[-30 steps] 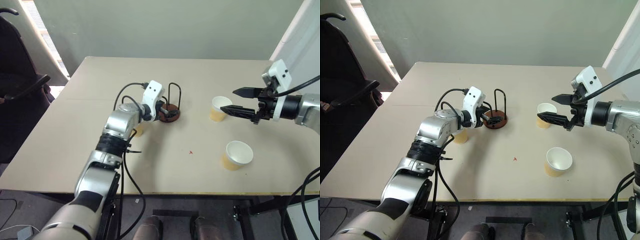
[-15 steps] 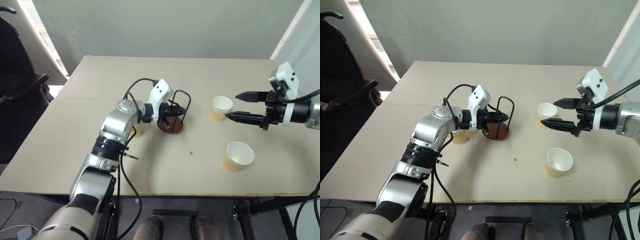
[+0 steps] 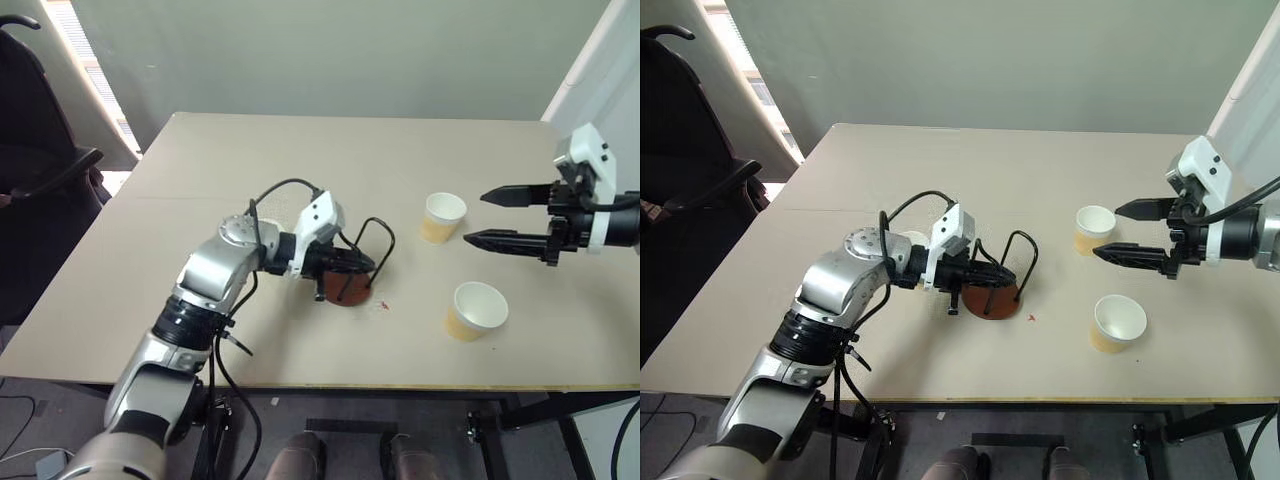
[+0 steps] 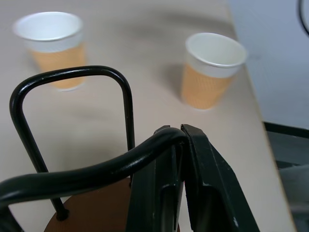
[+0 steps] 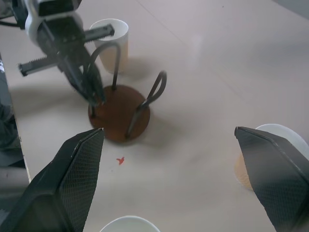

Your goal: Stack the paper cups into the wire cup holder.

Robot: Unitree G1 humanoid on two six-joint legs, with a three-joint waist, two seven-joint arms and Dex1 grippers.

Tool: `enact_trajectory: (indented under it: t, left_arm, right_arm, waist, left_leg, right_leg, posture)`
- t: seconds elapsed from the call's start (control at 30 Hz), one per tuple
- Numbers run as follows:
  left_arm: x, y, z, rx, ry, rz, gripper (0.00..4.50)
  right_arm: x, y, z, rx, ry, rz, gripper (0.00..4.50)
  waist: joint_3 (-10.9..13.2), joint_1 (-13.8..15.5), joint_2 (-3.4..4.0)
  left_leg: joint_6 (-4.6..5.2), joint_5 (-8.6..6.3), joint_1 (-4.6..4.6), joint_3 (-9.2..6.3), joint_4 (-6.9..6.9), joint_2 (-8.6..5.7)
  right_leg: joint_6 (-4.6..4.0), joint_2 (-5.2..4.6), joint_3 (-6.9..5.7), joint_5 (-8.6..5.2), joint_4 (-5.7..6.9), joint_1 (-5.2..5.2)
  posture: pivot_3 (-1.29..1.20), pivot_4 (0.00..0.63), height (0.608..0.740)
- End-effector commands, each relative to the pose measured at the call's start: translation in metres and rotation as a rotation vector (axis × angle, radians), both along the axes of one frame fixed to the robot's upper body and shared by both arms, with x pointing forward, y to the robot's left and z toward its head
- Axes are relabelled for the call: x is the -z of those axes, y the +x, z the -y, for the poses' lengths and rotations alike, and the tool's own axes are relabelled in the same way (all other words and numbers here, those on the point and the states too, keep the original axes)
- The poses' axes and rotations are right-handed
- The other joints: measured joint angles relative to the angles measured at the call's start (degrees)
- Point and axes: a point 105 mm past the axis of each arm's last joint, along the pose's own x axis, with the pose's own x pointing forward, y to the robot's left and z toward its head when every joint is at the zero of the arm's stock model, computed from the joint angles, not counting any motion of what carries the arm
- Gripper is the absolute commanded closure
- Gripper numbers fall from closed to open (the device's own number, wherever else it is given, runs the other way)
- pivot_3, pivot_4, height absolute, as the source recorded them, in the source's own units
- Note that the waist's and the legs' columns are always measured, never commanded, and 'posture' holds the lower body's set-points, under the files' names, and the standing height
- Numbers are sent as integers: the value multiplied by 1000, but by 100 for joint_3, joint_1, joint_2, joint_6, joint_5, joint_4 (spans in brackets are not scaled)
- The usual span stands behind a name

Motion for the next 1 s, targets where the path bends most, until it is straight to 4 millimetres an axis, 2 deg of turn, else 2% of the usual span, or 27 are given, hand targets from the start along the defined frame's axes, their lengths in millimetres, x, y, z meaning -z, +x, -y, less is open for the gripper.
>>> enact_trajectory:
  t: [0.03, 0.13, 0.37, 0.5, 0.8, 1.0]
  left_arm:
    - [-5, -4, 9, 76, -25, 43, 4478]
    - [0, -3, 12, 102, -26, 40, 4478]
    - [30, 5, 12, 141, 35, 77, 4478]
    - [46, 8, 7, 135, 119, 89, 3261]
    - [42, 16, 2, 67, 128, 170, 49]
    - [24, 14, -5, 62, 148, 245, 17]
  right_arm:
    - [-16, -5, 2, 6, -6, 76, 0]
    - [-15, -6, 3, 10, -7, 75, 0]
    - [-12, -8, 1, 13, -6, 70, 0]
    - [-13, -8, 0, 12, -7, 69, 0]
    - [-13, -5, -1, 5, -17, 69, 0]
    - [-11, -7, -2, -10, -31, 47, 0]
  waist:
    - [0, 0, 1]
    - [0, -4, 0]
    - [-2, 2, 2]
    - [-3, -7, 4]
    - [-3, -7, 4]
    - [-2, -8, 4]
  left_leg:
    - [1, 0, 0, 0, 1, 0]
    - [2, 0, 3, 1, 1, 0]
    - [8, -2, 8, 0, 4, -1]
    - [33, -13, 15, 1, 10, -5]
    - [23, -8, 9, 1, 6, -5]
    - [23, -11, 6, 2, 5, -5]
  right_leg:
    - [0, 0, 0, 1, 0, 1]
    - [0, -1, 0, 1, -1, 4]
    - [5, -1, 0, 4, -2, 13]
    - [6, -3, 2, 5, -10, 26]
    - [8, -3, 1, 5, -13, 19]
    - [10, -3, 0, 3, -14, 16]
  posture:
    - [0, 150, 740]
    - [0, 150, 740]
    - [0, 150, 740]
    - [0, 150, 740]
    - [0, 150, 740]
    - [0, 150, 740]
